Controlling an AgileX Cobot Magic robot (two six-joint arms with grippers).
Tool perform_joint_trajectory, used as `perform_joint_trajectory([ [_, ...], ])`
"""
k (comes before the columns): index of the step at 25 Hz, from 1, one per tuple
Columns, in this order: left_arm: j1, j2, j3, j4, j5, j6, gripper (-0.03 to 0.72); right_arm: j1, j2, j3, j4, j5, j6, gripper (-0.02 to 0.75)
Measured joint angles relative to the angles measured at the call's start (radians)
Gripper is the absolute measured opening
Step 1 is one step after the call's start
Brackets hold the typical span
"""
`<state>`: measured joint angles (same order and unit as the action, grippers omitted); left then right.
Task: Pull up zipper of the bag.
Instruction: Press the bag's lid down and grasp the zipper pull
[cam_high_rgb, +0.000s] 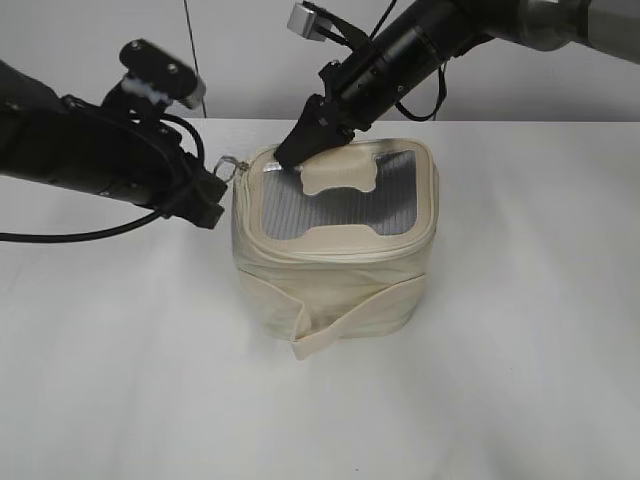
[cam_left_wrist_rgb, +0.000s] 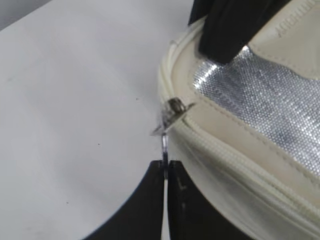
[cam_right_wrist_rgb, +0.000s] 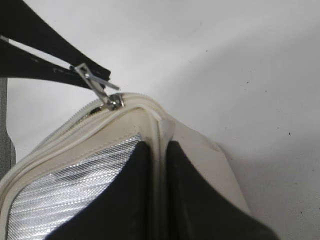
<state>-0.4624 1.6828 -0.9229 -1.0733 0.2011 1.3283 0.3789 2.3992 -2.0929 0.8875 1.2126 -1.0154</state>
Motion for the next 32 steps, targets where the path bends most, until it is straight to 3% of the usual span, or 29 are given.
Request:
perform_joint_trajectory([
  [10, 0.000, 0.032, 0.000, -0.001, 0.033, 0.000, 0.008, 0.000, 0.000, 0.000, 0.000, 0.000, 0.001, 0.075],
  [17, 0.001, 0.032, 0.000, -0.002, 0.064, 0.000, 0.233, 0.000, 0.000, 0.000, -0.001, 0.000, 0.002, 0.075],
  [19, 0.001, 0.032, 0.000, -0.009, 0.056, 0.000, 0.260, 0.000, 0.000, 0.000, -0.001, 0.000, 0.002, 0.075],
  [32, 0.001, 0.032, 0.000, -0.123, 0.015, 0.000, 0.278, 0.000, 0.000, 0.000, -0.002, 0.000, 0.004, 0.075],
])
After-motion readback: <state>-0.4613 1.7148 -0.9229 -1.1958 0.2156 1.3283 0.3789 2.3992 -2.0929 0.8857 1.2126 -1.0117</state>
